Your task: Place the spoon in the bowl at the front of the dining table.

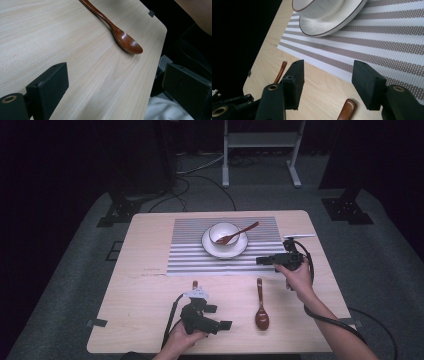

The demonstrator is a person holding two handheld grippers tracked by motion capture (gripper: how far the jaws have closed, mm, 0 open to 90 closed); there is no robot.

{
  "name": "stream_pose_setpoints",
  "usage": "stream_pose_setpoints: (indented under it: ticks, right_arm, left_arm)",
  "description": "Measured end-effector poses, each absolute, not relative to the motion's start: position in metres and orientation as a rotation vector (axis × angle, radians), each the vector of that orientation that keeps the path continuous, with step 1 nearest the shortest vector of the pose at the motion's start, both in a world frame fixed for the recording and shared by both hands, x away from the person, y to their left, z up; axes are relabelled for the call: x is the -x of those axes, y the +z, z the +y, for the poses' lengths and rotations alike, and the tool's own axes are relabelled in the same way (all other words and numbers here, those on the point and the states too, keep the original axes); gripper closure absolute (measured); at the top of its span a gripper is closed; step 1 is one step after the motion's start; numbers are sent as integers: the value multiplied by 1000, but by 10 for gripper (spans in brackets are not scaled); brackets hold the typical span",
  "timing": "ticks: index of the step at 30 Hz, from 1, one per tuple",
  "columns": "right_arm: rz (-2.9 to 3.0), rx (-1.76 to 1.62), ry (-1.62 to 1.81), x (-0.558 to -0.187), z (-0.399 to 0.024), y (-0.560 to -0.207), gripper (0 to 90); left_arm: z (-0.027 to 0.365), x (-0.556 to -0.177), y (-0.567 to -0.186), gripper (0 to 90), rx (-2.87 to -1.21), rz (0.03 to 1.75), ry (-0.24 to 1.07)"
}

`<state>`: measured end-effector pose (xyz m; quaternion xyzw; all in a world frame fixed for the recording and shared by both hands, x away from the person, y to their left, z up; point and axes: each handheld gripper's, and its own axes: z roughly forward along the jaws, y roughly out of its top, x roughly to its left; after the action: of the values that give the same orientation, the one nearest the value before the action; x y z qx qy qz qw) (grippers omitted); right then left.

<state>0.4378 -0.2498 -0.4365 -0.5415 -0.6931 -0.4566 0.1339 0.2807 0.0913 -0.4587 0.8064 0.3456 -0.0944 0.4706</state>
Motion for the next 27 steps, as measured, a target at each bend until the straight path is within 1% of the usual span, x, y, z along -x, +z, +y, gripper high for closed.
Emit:
stream_pose_setpoints:
  ticks: [27]
  right_arm:
    - [-1967, 1540, -1338, -410, -262, -453, 410]
  left_arm:
    - [92, -281, -458, 56, -1976, 850, -226]
